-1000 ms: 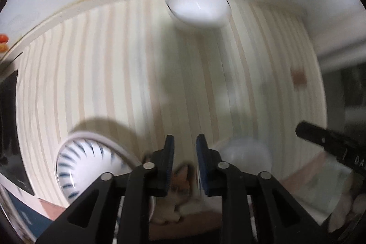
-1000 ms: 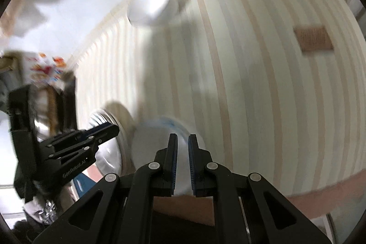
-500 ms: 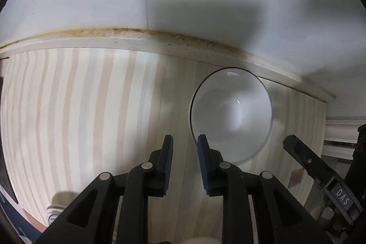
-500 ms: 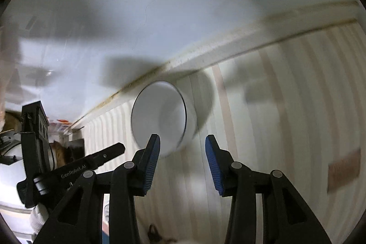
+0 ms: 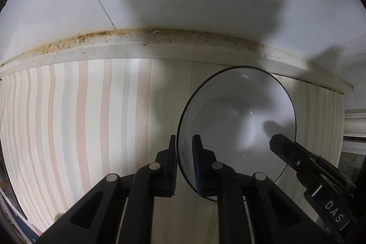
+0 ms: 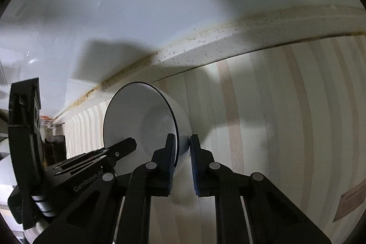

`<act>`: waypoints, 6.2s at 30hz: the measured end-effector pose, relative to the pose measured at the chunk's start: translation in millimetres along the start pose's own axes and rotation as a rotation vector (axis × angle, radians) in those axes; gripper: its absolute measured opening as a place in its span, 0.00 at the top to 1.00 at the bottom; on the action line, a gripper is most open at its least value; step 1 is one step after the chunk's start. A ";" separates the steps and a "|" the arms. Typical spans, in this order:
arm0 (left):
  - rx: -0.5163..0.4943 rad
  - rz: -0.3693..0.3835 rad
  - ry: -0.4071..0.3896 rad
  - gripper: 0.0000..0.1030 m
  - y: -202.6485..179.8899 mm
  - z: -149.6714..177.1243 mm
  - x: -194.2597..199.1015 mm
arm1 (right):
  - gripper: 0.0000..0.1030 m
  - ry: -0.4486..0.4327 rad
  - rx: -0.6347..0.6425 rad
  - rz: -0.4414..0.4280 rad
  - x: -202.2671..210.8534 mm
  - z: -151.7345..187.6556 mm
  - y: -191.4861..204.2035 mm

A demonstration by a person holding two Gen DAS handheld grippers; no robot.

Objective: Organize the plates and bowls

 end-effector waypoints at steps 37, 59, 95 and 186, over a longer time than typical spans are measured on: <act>-0.241 0.071 -0.099 0.90 -43.6 163.4 135.2 | 0.87 -0.131 0.042 0.012 146.6 213.3 8.3; -0.327 0.080 0.047 0.90 -69.2 217.8 90.1 | 0.87 -0.065 -0.045 0.059 130.0 283.9 -55.4; -0.388 -0.003 0.105 0.89 -80.5 222.5 81.1 | 0.84 0.035 -0.081 0.084 106.3 277.7 -66.2; -0.178 0.320 0.169 0.45 -55.1 187.8 27.0 | 0.39 0.200 -0.156 -0.218 3.5 261.4 -101.3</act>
Point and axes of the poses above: each gripper's, at about its wrist camera, not at the fingertips, and x roughly against the way its jaws point, y to its left, z to its underside, the point moved 1 cm from there along -x, roughly the way its jaws point, and after that the axes turned 15 degrees about -x, right-handed, at the moved point
